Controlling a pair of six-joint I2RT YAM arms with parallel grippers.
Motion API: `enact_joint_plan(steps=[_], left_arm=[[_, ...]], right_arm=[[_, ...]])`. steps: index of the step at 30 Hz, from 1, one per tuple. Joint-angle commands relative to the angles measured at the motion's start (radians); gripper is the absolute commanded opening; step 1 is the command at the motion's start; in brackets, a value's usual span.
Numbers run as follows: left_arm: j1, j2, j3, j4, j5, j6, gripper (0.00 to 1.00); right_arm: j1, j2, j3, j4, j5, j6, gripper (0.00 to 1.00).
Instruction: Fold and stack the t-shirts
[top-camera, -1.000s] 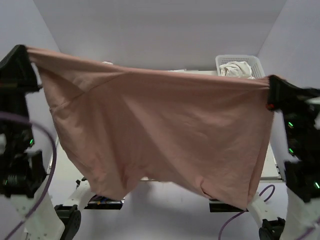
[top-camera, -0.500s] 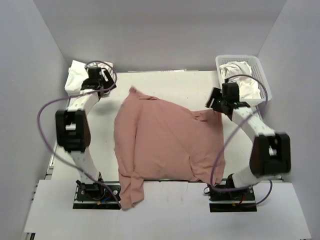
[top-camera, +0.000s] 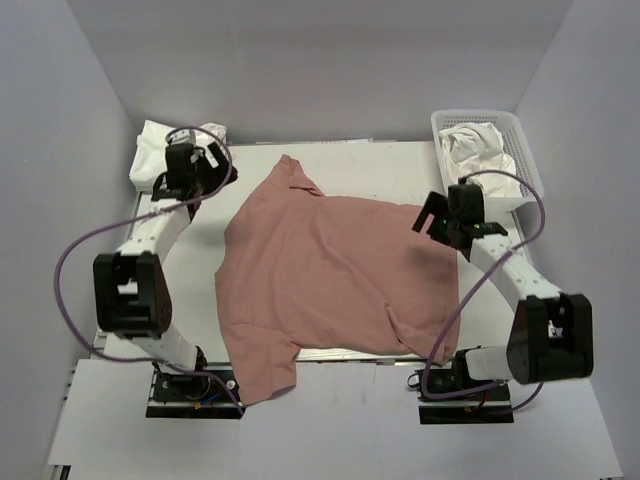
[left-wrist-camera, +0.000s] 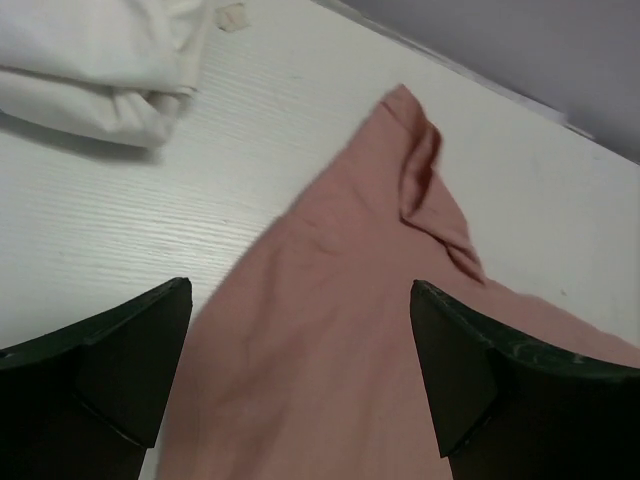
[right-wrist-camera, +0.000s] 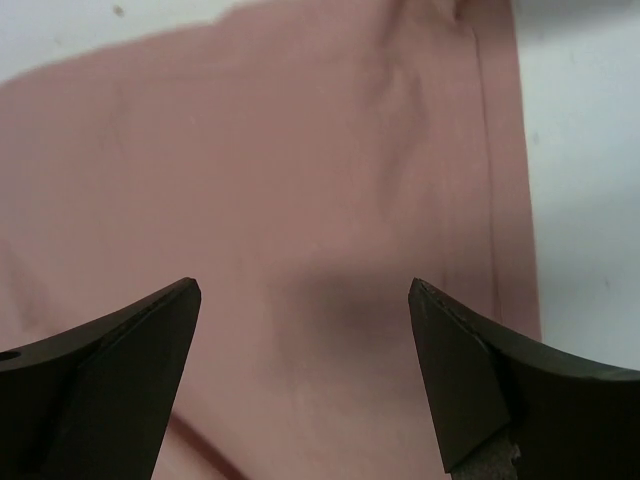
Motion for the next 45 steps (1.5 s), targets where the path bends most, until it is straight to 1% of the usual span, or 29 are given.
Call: enact_joint_plan(steps=[1,4,7,8,11,14,15,18,19,20,21,22,24,25,28,31,34,35,37,39,42,43,44,45], left_arm=[[-0.014,-0.084,-0.211,0.107,0.214,-0.061,1.00],[-0.023,-0.093,-0.323,0.121,0.274,-0.082,1.00],[-0.032,-0.093,-0.400,0.141,0.302,-0.082,1.00],[-0.042,-0.093,-0.411,0.151,0.302,-0.082,1.00],[-0.062,-0.066,-0.423,0.151,0.293,-0.082,1.00],[-0.071,0.003,-0.391,0.096,0.247,-0.093,1.00],[-0.071,0.026,-0.374,0.049,0.231,-0.093,1.00],[-0.071,0.118,-0.307,-0.035,0.141,-0.093,1.00],[-0.071,0.138,-0.270,-0.095,0.094,-0.093,1.00],[-0.062,0.183,-0.249,-0.134,0.060,-0.093,1.00],[-0.046,0.201,-0.198,-0.179,0.023,-0.122,1.00],[-0.046,0.221,-0.172,-0.266,-0.044,-0.134,1.00],[-0.036,0.264,-0.105,-0.341,-0.138,-0.162,1.00],[-0.036,0.275,-0.083,-0.409,-0.237,-0.173,1.00],[-0.017,0.296,-0.038,-0.476,-0.356,-0.205,1.00],[0.013,0.297,-0.027,-0.513,-0.424,-0.230,1.00],[0.036,0.286,-0.006,-0.536,-0.438,-0.251,1.00],[0.037,0.277,-0.006,-0.536,-0.438,-0.251,1.00],[0.026,0.245,0.015,-0.505,-0.409,-0.225,1.00],[0.017,0.222,0.044,-0.453,-0.338,-0.162,1.00],[0.017,0.183,0.103,-0.444,-0.248,-0.115,1.00],[0.017,0.150,0.103,-0.444,-0.234,-0.102,1.00],[0.007,0.128,0.103,-0.429,-0.185,-0.093,1.00],[0.007,0.102,0.077,-0.392,-0.148,-0.082,1.00]], right_arm=[[-0.008,-0.096,-0.138,-0.100,0.058,0.098,0.90],[-0.022,-0.129,-0.210,-0.105,0.066,0.122,0.90],[-0.031,-0.132,-0.243,-0.108,0.066,0.130,0.90],[-0.034,-0.132,-0.263,-0.102,0.036,0.118,0.90],[-0.037,-0.129,-0.284,-0.079,0.019,0.110,0.90],[-0.035,-0.118,-0.295,-0.033,-0.012,0.107,0.90],[-0.034,-0.118,-0.292,-0.028,-0.021,0.102,0.90],[-0.035,-0.109,-0.286,-0.022,-0.032,0.093,0.90],[-0.038,-0.106,-0.281,-0.025,-0.003,0.092,0.90],[-0.034,-0.106,-0.281,-0.028,-0.006,0.092,0.90],[-0.038,-0.102,-0.274,-0.028,0.002,0.086,0.90],[-0.038,-0.097,-0.267,-0.030,0.011,0.083,0.90],[-0.037,-0.085,-0.255,-0.022,0.011,0.070,0.90],[-0.037,-0.075,-0.249,-0.021,-0.003,0.064,0.90],[-0.037,-0.030,-0.211,-0.010,-0.032,0.023,0.90],[-0.034,0.013,-0.168,-0.008,-0.066,-0.012,0.90],[-0.029,0.015,-0.155,-0.010,-0.109,-0.042,0.90],[-0.028,0.011,-0.158,0.008,-0.179,-0.058,0.90],[-0.023,-0.006,-0.175,0.034,-0.236,-0.082,0.90],[-0.015,-0.051,-0.186,0.038,-0.280,-0.114,0.90],[0.001,-0.111,-0.218,0.057,-0.322,-0.170,0.90],[0.007,-0.118,-0.223,0.058,-0.337,-0.186,0.90],[0.014,-0.123,-0.235,0.061,-0.354,-0.206,0.90],[0.015,-0.118,-0.237,0.080,-0.423,-0.210,0.90]])
